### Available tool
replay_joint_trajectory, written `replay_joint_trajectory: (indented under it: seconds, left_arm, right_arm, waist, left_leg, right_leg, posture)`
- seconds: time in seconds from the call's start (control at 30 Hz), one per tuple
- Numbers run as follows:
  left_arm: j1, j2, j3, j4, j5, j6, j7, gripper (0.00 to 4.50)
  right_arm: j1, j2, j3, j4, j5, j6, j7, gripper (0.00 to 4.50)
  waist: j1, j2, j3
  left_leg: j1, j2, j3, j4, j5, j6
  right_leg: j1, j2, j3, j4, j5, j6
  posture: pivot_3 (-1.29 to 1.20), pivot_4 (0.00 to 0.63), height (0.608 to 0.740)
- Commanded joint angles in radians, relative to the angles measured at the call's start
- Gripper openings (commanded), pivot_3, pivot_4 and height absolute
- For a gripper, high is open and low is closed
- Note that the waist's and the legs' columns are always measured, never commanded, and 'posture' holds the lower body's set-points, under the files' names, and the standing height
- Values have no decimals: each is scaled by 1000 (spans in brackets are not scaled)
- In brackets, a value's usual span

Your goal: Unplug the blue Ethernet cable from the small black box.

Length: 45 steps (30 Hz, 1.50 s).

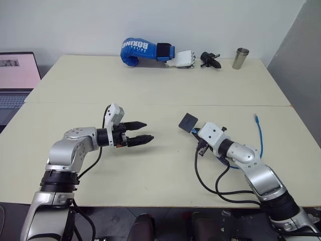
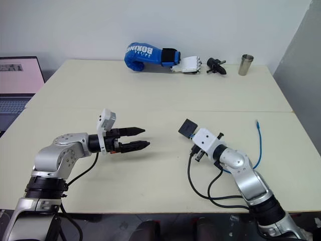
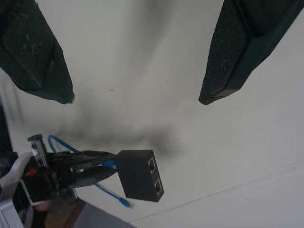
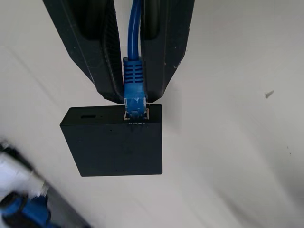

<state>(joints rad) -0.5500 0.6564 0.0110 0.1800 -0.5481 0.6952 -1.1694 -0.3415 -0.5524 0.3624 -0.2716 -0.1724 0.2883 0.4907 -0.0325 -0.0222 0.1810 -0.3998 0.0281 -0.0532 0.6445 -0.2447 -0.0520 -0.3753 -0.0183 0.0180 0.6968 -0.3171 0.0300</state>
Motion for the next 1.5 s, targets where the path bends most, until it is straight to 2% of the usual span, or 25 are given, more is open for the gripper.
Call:
replay_joint_trajectory:
  seconds: [0.03,0.27,0.43,0.73,1.17,1.2,1.5]
  left_arm:
    - [-81,-25,13,16,-74,129,-12,4500]
    - [-171,-108,4,90,-104,246,25,4500]
    - [-219,-150,36,167,-120,278,33,4500]
    - [-279,-161,96,247,-164,368,46,4500]
    - [-303,-159,102,204,-227,484,26,4500]
    - [-304,-158,100,201,-228,486,24,4131]
    - [-299,-147,54,167,-229,515,-21,2362]
  right_arm:
    - [-61,-52,43,-40,-148,-187,1,225]
    - [-111,-20,56,-36,-224,-290,18,225]
    - [-111,41,28,-55,-188,-255,54,225]
    - [-95,85,-35,-126,-101,-208,102,225]
    - [-35,12,-93,-165,27,-296,217,225]
    - [-37,9,-95,-160,30,-302,219,225]
    - [-42,0,-98,-144,38,-325,231,225]
  waist:
    - [0,0,0]
    - [0,0,0]
    - [0,0,0]
    - [1,-1,0]
    - [1,-1,0]
    - [1,-1,0]
    - [1,-1,0]
  left_leg:
    - [0,0,0,0,0,0]
    - [0,0,0,1,0,0]
    - [0,0,0,1,0,-1]
    - [0,0,-1,1,1,-2]
    - [0,0,-1,1,2,-3]
    - [0,0,-1,1,2,-3]
    - [0,0,-1,1,2,-4]
  right_leg:
    - [0,0,0,0,0,0]
    - [0,0,0,0,0,0]
    - [0,0,0,0,0,0]
    - [1,0,0,0,0,0]
    - [1,-1,0,0,0,0]
    - [1,-1,0,0,0,0]
    - [1,-1,0,0,0,0]
  posture:
    - [0,150,740]
    - [0,150,740]
    - [0,150,740]
    - [0,150,740]
    - [0,150,740]
    - [0,150,740]
    - [0,150,740]
